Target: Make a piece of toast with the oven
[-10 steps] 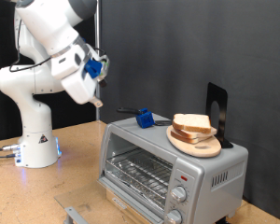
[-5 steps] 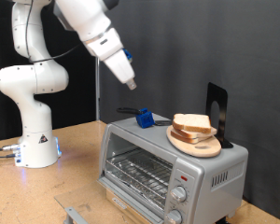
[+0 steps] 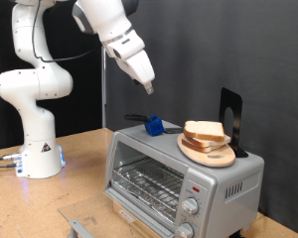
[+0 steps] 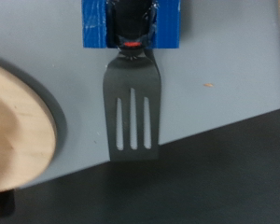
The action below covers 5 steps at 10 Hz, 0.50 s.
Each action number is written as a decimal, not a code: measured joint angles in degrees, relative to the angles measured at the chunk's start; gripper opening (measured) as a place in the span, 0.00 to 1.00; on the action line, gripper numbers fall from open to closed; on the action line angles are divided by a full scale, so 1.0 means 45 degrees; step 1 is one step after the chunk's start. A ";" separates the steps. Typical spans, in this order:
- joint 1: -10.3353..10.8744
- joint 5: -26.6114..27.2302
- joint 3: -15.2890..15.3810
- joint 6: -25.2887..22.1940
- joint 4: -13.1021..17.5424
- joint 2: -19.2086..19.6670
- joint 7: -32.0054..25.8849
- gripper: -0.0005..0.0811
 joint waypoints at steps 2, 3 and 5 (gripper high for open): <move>0.0002 0.0204 0.0414 0.0996 -0.0442 -0.0007 0.0512 0.99; 0.0002 0.0271 0.0526 0.1099 -0.0575 -0.0004 0.0787 0.99; 0.0001 0.0271 0.0554 0.1080 -0.0595 -0.0004 0.0987 0.99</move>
